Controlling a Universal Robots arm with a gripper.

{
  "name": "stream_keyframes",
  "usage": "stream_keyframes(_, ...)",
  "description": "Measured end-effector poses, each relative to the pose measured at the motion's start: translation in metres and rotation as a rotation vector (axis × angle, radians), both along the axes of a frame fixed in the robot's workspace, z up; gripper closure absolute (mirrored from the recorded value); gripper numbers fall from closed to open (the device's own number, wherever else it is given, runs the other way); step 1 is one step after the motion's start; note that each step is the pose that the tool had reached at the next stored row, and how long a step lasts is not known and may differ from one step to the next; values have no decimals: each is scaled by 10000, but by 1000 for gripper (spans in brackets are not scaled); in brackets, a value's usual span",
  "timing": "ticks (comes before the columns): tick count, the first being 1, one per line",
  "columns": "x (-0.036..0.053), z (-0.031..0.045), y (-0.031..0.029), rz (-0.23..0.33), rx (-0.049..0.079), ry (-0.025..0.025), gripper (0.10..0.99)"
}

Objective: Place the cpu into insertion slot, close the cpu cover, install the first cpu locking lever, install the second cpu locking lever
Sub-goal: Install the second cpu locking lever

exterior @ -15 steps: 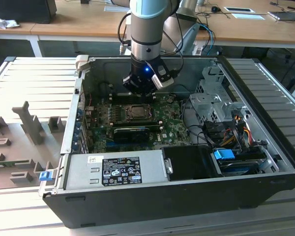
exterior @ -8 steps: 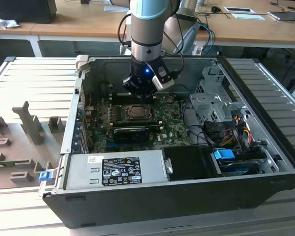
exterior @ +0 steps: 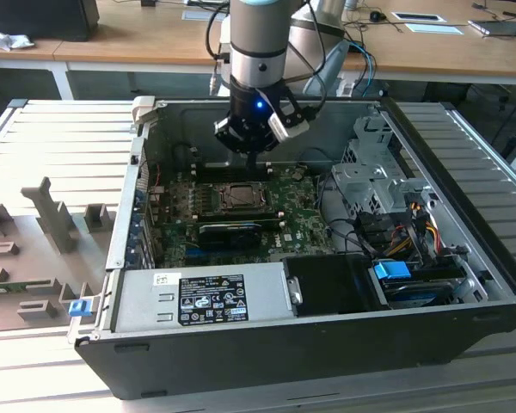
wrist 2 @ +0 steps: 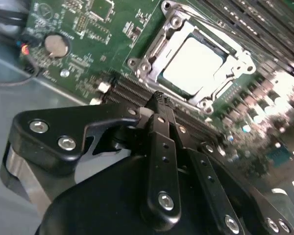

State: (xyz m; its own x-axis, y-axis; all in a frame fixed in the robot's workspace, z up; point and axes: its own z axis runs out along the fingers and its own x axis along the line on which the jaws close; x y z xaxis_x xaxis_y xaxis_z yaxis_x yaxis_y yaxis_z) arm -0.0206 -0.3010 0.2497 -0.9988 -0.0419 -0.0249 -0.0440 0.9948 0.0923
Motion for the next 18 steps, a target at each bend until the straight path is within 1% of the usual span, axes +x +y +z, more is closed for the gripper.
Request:
stream_keyframes(1,0,50,0,0,1,2,980)
stream_keyframes(3,1,71,-9,3,4,4,980)
stream_keyframes(4,0,70,-26,0,1,5,980)
stream_keyframes(5,0,69,-65,0,0,5,980)
stream_keyframes(10,0,58,-177,1,1,5,980)
stream_keyframes(17,0,50,-271,0,0,5,980)
stream_keyframes(18,0,46,-298,0,0,5,980)
